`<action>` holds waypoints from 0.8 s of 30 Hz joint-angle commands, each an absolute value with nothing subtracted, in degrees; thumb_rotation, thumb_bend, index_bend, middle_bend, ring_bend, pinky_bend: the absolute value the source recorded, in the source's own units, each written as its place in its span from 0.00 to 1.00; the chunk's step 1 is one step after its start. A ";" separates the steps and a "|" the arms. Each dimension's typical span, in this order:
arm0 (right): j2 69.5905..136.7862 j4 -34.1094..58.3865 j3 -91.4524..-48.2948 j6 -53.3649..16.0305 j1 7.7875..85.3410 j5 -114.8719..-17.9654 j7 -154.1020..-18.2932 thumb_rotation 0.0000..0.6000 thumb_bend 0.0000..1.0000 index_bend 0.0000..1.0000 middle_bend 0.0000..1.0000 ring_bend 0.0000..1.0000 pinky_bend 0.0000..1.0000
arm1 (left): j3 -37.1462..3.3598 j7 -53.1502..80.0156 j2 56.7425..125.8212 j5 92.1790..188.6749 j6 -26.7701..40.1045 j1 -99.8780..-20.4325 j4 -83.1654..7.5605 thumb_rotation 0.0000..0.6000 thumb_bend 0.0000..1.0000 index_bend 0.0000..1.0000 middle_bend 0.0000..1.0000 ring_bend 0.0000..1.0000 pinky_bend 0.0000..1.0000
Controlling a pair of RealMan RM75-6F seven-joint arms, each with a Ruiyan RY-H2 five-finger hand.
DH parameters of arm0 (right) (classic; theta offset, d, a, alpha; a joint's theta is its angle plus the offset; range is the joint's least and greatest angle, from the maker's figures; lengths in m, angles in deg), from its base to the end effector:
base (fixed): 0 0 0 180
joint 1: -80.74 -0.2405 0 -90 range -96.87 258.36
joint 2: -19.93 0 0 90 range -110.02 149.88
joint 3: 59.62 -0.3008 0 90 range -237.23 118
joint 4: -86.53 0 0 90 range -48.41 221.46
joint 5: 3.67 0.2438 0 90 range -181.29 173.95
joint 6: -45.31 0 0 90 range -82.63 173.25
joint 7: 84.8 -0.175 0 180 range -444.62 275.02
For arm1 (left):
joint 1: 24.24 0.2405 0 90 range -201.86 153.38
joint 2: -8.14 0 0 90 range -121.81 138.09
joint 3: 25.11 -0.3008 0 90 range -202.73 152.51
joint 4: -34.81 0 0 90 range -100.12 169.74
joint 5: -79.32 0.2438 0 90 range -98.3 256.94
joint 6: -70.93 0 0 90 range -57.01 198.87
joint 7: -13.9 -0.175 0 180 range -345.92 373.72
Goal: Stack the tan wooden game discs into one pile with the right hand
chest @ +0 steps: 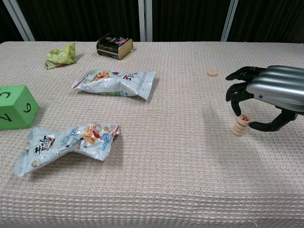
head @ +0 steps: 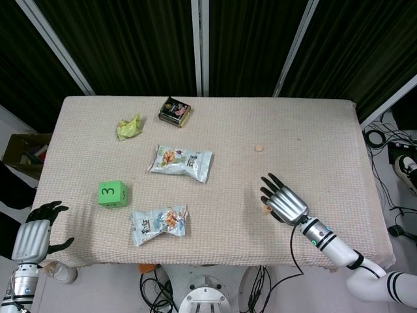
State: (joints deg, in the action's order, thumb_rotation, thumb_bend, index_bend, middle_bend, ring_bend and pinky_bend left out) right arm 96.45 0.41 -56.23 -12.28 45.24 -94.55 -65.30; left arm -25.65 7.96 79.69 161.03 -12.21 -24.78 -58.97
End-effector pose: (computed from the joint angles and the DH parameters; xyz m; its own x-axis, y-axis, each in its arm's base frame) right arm -0.2459 -0.3320 -0.0202 0.7692 -0.1205 0.6276 -0.5401 -0.6474 0.5377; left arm -0.3755 0.1730 0.0844 0.3335 0.1387 0.9325 0.9287 0.1221 -0.3503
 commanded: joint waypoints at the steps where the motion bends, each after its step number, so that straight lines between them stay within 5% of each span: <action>1: 96.58 0.48 -56.31 -12.03 45.21 -94.53 -65.19 1.00 0.36 0.47 0.25 0.00 0.00 | -25.72 8.00 79.68 160.98 -12.04 -24.79 -58.98 1.00 0.13 0.28 0.16 0.13 0.18; 24: 96.44 -0.02 -56.47 -12.20 46.26 -94.89 -64.13 1.00 0.35 0.41 0.25 0.00 0.00 | -25.65 8.18 79.71 160.76 -11.75 -24.80 -58.84 1.00 0.13 0.28 0.16 0.13 0.18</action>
